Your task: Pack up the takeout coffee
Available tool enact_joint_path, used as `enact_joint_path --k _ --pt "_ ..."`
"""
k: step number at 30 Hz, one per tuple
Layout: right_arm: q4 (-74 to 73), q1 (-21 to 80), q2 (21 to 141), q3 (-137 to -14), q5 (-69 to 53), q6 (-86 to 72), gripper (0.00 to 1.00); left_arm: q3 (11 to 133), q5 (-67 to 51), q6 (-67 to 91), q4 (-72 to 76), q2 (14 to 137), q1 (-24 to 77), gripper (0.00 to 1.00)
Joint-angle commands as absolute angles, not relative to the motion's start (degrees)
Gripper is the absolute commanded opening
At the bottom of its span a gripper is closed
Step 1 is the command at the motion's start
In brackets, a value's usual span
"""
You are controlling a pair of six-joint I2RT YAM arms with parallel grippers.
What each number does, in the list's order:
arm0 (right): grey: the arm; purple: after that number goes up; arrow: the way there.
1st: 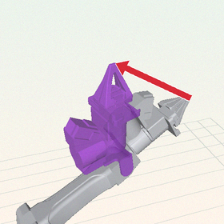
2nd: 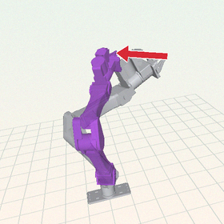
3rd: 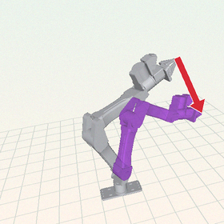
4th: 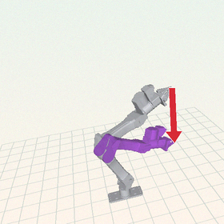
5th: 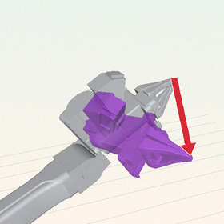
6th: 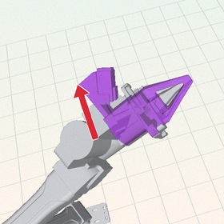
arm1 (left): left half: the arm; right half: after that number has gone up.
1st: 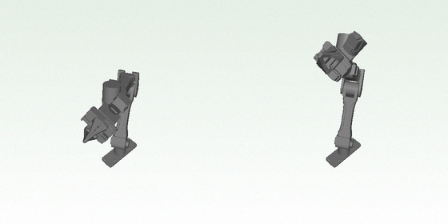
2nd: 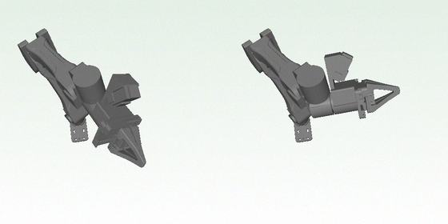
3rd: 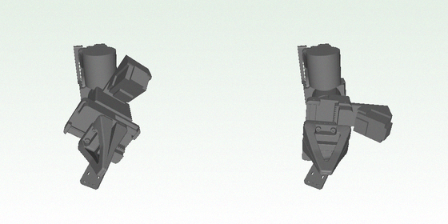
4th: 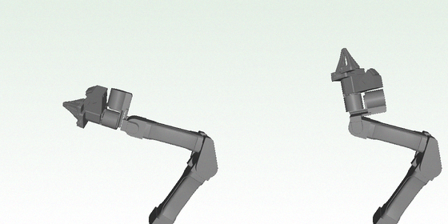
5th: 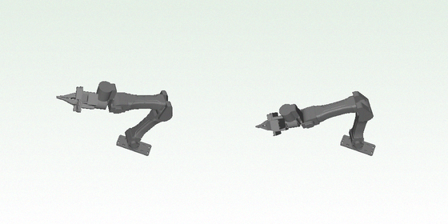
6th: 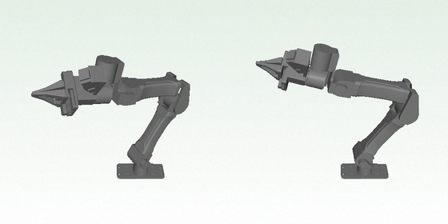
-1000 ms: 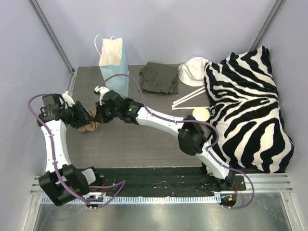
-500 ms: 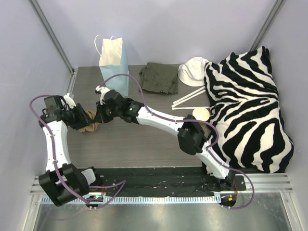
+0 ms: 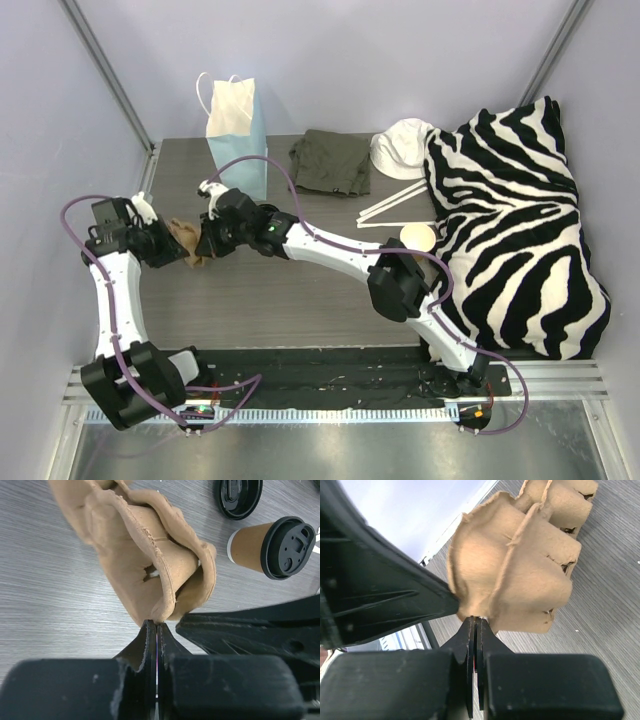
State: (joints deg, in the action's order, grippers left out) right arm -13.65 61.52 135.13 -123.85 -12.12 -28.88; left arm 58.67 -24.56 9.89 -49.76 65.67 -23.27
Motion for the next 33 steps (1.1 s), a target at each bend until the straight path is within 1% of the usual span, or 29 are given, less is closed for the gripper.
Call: enact_joint_path --k 1,7,14,17,18,20,21,23,24,25,26,28,29,33 --pt "-11.0 61.5 134.5 -123.7 -11.3 -29.1 0.01 60.6 -23.6 7.7 -49.1 62.0 -23.1 0.0" --pt "-10.9 61.5 135.1 -123.7 -9.7 -28.7 0.01 62.0 -20.8 5.2 -50.6 60.0 -23.1 0.0" --pt "-10.8 61.2 136.2 -123.0 -8.4 -28.7 0.01 67.1 -16.0 1.0 -52.7 59.4 -23.0 0.0" --pt "-10.6 61.0 137.2 -123.3 -8.3 -28.6 0.11 68.8 -15.1 -1.3 -53.2 59.4 -22.9 0.0" --pt "-10.5 61.0 137.3 -123.5 -8.2 -28.4 0.19 69.3 -14.3 -1.8 -53.3 59.3 -22.9 0.0" --pt "-10.5 60.8 137.6 -123.6 -8.2 -28.1 0.25 70.6 -13.4 -3.4 -53.5 59.3 -22.6 0.0" --pt "-10.5 60.8 137.6 -123.6 -8.3 -28.2 0.32 71.0 -12.9 -4.0 -53.7 59.5 -22.6 0.0" --pt "-10.2 60.6 137.5 -123.7 -8.5 -28.2 0.37 72.1 -12.7 -5.4 -54.0 59.4 -22.6 0.0" --pt "-10.2 60.4 137.5 -123.7 -8.7 -28.3 0.42 72.4 -12.6 -5.9 -54.1 59.3 -22.6 0.0" --pt "-10.1 60.1 137.4 -124.0 -9.4 -28.4 0.44 72.9 -12.6 -6.3 -54.3 59.2 -22.5 0.0" --pt "-10.0 60.0 137.3 -124.3 -9.8 -28.4 0.48 73.0 -12.5 -7.5 -54.4 59.0 -22.5 0.0" --pt "-10.0 59.7 136.7 -125.3 -10.5 -28.1 0.53 73.4 -14.6 -9.2 -55.5 58.6 -22.4 0.0" --pt "-10.0 59.4 136.3 -125.6 -11.2 -27.5 0.59 73.4 -14.9 -11.0 -56.0 58.1 -22.2 0.0" --pt "-10.7 58.4 132.3 -126.4 -13.1 -25.8 0.71 73.2 -14.6 -16.9 -59.9 56.3 -20.7 0.0"
